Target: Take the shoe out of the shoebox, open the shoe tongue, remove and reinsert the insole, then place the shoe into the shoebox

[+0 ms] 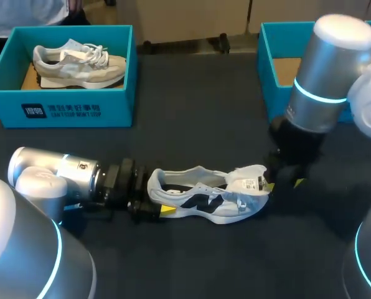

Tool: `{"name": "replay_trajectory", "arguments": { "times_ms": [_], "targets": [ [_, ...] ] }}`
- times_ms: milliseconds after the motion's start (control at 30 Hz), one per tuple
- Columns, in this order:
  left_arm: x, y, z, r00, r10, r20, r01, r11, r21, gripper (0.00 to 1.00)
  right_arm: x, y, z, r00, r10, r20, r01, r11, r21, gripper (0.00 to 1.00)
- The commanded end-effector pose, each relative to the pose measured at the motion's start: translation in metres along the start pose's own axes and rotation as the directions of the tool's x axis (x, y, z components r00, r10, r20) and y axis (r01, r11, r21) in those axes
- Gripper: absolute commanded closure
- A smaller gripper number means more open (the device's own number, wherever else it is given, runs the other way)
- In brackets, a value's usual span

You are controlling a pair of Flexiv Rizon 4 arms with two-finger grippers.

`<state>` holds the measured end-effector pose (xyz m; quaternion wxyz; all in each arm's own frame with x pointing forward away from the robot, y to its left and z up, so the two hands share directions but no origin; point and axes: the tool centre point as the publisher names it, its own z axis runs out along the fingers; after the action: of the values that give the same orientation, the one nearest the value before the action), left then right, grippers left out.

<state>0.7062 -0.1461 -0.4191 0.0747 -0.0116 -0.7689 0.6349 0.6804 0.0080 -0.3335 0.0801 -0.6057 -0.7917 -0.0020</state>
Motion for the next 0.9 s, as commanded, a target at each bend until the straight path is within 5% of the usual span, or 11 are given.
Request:
{"name": "replay_trajectory", "arguments": {
  "times_ms": [33,200,267,300,367,467,500,667,700,900],
  "targets": [
    [0.0,0.001,0.0,1.0,0.001,0.0,-0.001,1.0,0.001,1.0,0.007,-0.011,-0.054,0.992,-0.048,0.113,0.048,0.999,-0.001,0.0],
    [0.0,0.001,0.0,1.0,0.001,0.0,-0.001,1.0,0.001,1.0,0.023,-0.005,-0.084,0.967,-0.17,0.191,0.167,0.985,0.033,0.02],
    [0.0,0.001,0.0,1.0,0.001,0.0,-0.001,1.0,0.001,1.0,0.032,-0.004,-0.094,0.951,-0.212,0.225,0.207,0.977,0.044,0.41],
    [0.0,0.001,0.0,1.0,0.001,0.0,-0.001,1.0,0.001,1.0,0.037,-0.003,-0.098,0.943,-0.229,0.242,0.222,0.973,0.058,0.5],
    [0.0,0.001,0.0,1.0,0.001,0.0,-0.001,1.0,0.001,1.0,0.05,-0.002,-0.106,0.908,-0.317,0.272,0.306,0.948,0.084,1.0],
    [0.0,0.001,0.0,1.0,0.001,0.0,-0.001,1.0,0.001,1.0,0.063,-0.001,-0.11,0.862,-0.416,0.289,0.405,0.909,0.101,1.0],
    [0.0,0.001,0.0,1.0,0.001,0.0,-0.001,1.0,0.001,1.0,0.077,0.0,-0.113,0.797,-0.523,0.303,0.509,0.851,0.131,1.0],
    [0.0,0.001,0.0,1.0,0.001,0.0,-0.001,1.0,0.001,1.0,0.104,0.002,-0.112,0.631,-0.72,0.288,0.701,0.688,0.184,1.0],
    [0.0,0.001,0.0,1.0,0.001,0.0,-0.001,1.0,0.001,1.0,0.111,0.001,-0.112,0.555,-0.787,0.27,0.783,0.604,0.15,1.0],
    [0.0,0.001,0.0,1.0,0.001,0.0,-0.001,1.0,0.001,1.0,0.128,0.009,-0.102,0.402,-0.892,0.207,0.894,0.431,0.125,1.0]
  ]
}}
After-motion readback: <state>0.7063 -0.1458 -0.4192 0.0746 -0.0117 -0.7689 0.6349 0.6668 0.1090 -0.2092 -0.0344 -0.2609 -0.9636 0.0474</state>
